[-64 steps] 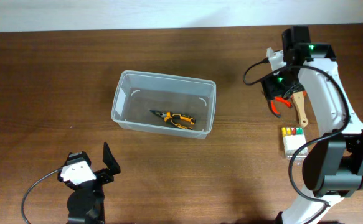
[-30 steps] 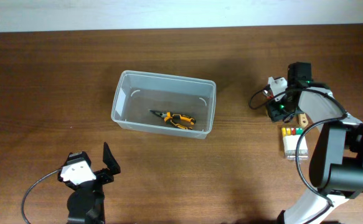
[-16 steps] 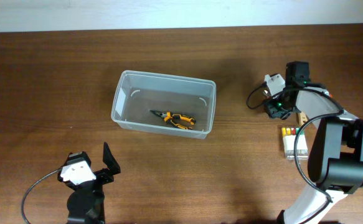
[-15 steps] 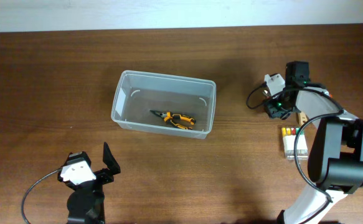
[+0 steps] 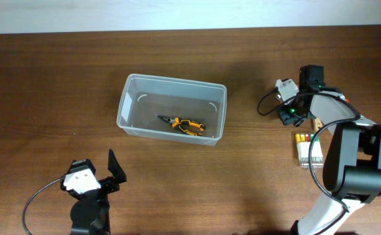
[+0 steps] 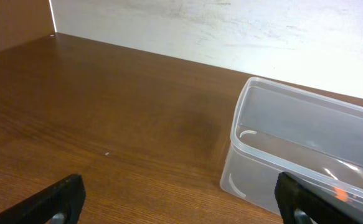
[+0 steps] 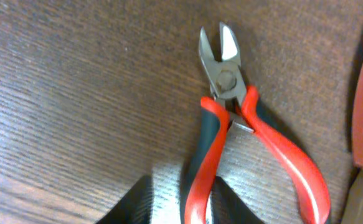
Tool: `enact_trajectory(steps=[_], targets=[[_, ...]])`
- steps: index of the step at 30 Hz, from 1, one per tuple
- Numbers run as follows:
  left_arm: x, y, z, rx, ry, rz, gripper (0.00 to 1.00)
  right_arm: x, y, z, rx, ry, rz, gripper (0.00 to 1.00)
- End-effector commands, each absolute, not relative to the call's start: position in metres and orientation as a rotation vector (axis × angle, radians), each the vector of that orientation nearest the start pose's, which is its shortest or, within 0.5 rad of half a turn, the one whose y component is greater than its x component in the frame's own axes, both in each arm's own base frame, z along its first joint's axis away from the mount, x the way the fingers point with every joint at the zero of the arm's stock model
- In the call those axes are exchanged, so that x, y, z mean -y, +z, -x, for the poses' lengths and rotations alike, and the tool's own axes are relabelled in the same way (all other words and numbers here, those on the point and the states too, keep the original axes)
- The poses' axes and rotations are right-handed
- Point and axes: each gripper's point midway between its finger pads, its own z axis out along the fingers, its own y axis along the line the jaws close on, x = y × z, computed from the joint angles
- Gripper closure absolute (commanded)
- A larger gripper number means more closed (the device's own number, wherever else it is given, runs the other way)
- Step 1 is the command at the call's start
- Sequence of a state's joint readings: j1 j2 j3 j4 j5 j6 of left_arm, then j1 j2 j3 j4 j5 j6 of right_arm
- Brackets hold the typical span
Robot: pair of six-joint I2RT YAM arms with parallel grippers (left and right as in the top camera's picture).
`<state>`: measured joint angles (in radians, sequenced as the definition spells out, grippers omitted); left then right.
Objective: Pack container
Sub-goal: 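Lower the right gripper and grasp the red-handled cutters, then carry the red cutters into the container and open the gripper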
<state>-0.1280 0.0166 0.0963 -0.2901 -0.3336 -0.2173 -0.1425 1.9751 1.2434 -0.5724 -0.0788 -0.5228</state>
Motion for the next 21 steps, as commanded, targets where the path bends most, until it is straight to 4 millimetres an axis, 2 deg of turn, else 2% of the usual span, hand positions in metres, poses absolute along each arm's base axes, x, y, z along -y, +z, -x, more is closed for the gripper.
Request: enact_trajectory(steps=[1,3,8,12,13,18,21], targets=[[-0.027,0.147,-0.232,-1.743,0.055,0.309,0.01,0.039,-0.013,-0.400,-2.849,0.020,0.574,0.76],[-0.027,0.147,-0.232,-1.743,0.054,0.309,0.01,0.037,-0.013,-0.401,-2.845,0.039,0.575,0.78],[-0.027,0.147,-0.232,-1.743,0.054,0.309,0.01,0.037,-0.011,-0.402,-2.840,0.035,0.574,0.96],[-0.027,0.147,-0.232,-1.743,0.054,0.309,0.01,0.039,0.010,-0.420,-2.809,0.027,0.501,0.96],[-0.027,0.147,-0.232,-1.743,0.054,0.309,0.01,0.041,0.028,-0.431,-2.787,0.018,0.482,0.96],[-0.027,0.147,-0.232,-1.743,0.054,0.309,0.01,0.040,0.096,-0.463,-2.712,-0.010,0.491,0.96],[-0.027,0.147,-0.232,-1.743,0.054,0.309,0.01,0.025,0.149,-0.481,-2.635,0.010,0.524,0.96]])
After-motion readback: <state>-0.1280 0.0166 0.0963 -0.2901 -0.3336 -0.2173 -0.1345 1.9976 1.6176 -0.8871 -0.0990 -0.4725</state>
